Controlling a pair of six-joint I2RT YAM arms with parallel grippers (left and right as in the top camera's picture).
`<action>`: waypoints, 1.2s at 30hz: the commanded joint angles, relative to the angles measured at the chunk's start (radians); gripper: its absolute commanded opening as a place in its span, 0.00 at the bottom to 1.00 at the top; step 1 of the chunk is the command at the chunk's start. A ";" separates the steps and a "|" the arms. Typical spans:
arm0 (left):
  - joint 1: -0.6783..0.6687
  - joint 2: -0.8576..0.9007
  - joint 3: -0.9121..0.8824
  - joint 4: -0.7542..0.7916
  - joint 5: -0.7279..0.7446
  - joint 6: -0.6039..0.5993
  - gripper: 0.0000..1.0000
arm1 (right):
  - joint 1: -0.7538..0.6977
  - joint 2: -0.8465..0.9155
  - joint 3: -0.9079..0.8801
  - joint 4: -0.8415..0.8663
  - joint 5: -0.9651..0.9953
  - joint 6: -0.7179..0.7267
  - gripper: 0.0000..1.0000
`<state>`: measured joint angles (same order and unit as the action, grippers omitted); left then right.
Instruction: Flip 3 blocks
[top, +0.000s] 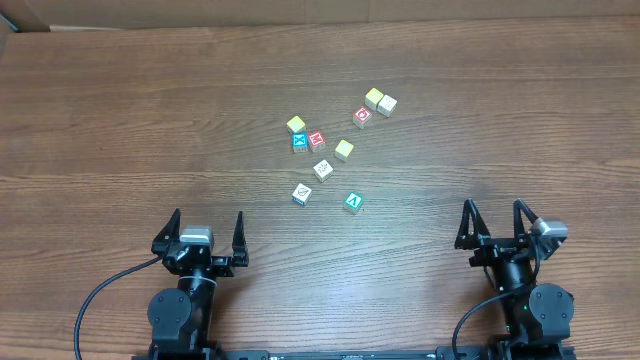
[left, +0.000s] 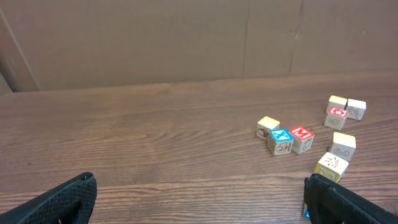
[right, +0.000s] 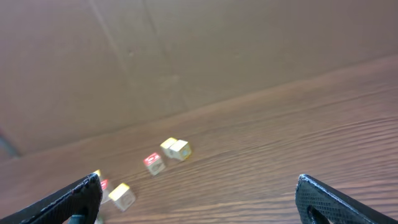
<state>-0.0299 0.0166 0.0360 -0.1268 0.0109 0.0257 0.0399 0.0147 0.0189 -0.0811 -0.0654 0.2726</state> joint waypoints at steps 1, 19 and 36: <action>0.010 -0.012 -0.010 0.005 0.007 -0.011 1.00 | -0.003 -0.006 0.069 -0.013 -0.079 -0.011 1.00; 0.010 -0.012 -0.010 0.005 0.007 -0.011 1.00 | -0.002 0.794 0.959 -0.793 -0.390 -0.011 1.00; 0.009 0.019 0.045 -0.079 0.315 -0.208 1.00 | 0.030 1.374 1.152 -1.289 -0.497 -0.122 1.00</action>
<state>-0.0299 0.0185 0.0418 -0.1459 0.2260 -0.0673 0.0467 1.3697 1.1511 -1.3727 -0.5312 0.2192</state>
